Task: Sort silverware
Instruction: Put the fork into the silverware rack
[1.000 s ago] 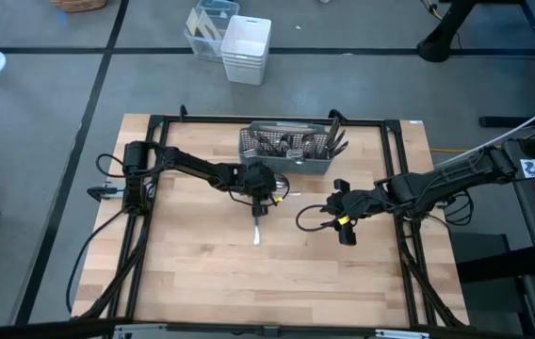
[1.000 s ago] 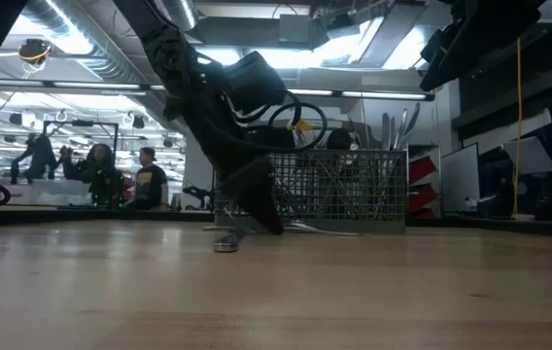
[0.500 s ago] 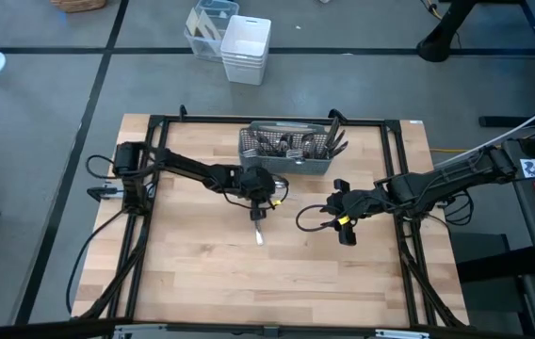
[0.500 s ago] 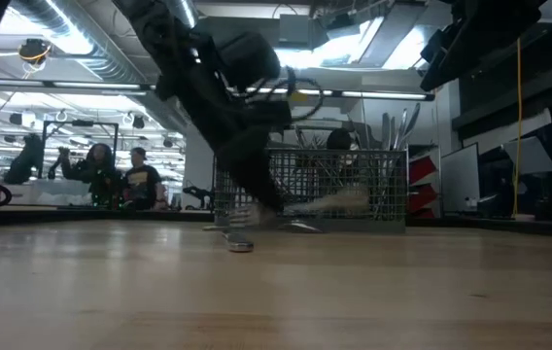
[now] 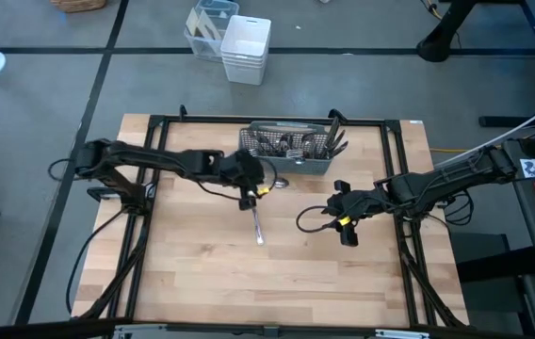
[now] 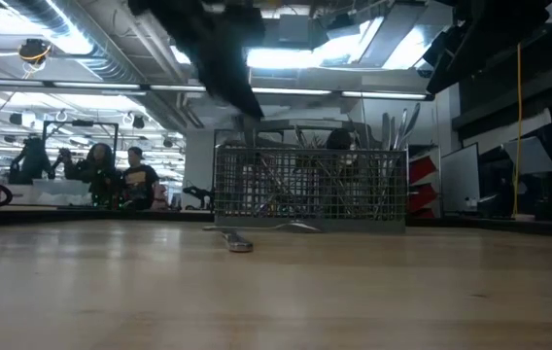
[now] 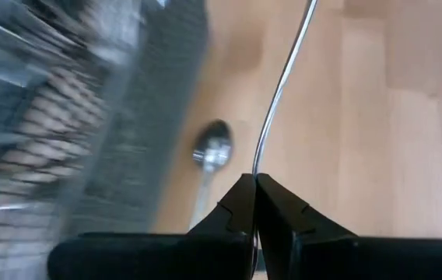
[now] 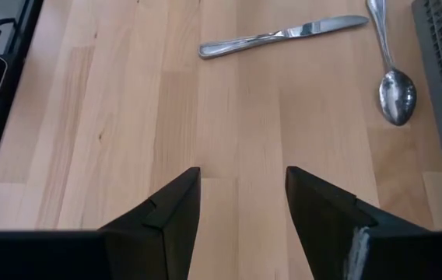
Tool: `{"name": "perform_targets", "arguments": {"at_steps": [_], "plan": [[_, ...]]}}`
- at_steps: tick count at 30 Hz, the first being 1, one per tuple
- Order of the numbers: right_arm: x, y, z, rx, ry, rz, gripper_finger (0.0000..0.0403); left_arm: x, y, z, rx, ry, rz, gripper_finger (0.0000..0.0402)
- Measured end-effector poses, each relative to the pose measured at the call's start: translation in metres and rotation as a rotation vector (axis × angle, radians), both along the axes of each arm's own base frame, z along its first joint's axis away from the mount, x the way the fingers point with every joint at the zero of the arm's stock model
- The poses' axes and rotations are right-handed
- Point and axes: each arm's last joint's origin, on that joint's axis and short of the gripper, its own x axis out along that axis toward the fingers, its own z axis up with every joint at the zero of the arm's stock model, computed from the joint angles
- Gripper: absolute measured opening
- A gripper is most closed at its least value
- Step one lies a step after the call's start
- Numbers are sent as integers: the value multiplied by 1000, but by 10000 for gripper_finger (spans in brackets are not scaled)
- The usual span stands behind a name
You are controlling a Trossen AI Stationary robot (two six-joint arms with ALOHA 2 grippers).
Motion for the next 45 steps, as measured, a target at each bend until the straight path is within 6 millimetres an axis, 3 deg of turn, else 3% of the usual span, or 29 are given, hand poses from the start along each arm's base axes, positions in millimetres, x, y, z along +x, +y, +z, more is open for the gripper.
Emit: {"name": "perform_targets", "arguments": {"at_steps": [9, 13, 18, 24, 36, 45], "plan": [[0, 0, 0, 0, -1, 0, 193, -14, 5, 75, 358, 43, 79, 1], [0, 0, 0, 0, -1, 0, 193, -15, 9, 86, 581, 125, 85, 2], [0, 0, 0, 1, -2, 0, 193, -17, 13, 86, 816, 308, 73, 2], [0, 0, 0, 1, -4, 0, 193, -8, 16, 71, 968, 513, -21, 2], [0, 0, 0, 1, -4, 0, 193, 28, 27, 6, 1199, 1035, -267, 5], [0, 0, 0, 1, -4, 0, 193, 43, 30, -29, 1232, 1214, -442, 6]]}}
